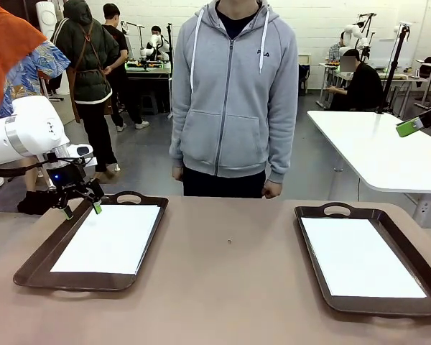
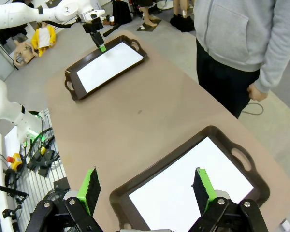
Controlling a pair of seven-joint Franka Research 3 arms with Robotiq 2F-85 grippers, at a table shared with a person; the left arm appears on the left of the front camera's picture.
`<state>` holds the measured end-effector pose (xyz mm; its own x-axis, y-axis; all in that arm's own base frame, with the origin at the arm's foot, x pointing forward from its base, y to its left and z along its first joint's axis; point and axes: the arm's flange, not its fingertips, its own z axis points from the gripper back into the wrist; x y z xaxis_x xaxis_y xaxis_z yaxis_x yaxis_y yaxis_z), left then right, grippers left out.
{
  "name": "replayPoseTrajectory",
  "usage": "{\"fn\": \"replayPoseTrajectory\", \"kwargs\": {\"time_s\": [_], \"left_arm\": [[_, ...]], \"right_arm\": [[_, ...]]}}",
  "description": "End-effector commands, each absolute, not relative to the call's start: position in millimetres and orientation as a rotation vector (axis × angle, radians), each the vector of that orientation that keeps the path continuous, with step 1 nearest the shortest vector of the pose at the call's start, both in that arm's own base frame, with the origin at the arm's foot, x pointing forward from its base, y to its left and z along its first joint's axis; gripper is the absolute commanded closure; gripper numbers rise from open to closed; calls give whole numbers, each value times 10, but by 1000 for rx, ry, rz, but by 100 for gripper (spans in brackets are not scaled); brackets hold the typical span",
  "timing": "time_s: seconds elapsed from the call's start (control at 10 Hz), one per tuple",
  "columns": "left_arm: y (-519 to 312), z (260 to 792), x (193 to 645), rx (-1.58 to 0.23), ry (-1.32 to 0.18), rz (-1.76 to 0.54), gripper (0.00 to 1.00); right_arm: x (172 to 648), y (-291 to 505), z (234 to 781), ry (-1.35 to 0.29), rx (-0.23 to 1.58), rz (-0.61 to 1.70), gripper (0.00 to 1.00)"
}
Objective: Sort the A4 documents.
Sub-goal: Place the A4 Paper in the designated Handle tray.
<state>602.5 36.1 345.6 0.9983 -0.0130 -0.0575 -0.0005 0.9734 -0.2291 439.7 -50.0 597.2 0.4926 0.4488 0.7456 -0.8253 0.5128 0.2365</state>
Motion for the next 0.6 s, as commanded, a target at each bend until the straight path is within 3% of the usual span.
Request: {"fn": "replayPoseTrajectory", "kwargs": {"time_s": [0.0, 0.5], "left_arm": [[368, 3463, 6021, -233, 66, -10, 0], [368, 3463, 6021, -233, 66, -10, 0]], "right_arm": [[4389, -494, 5962, -668, 640, 840, 0], [4389, -494, 5962, -668, 640, 840, 0]]}}
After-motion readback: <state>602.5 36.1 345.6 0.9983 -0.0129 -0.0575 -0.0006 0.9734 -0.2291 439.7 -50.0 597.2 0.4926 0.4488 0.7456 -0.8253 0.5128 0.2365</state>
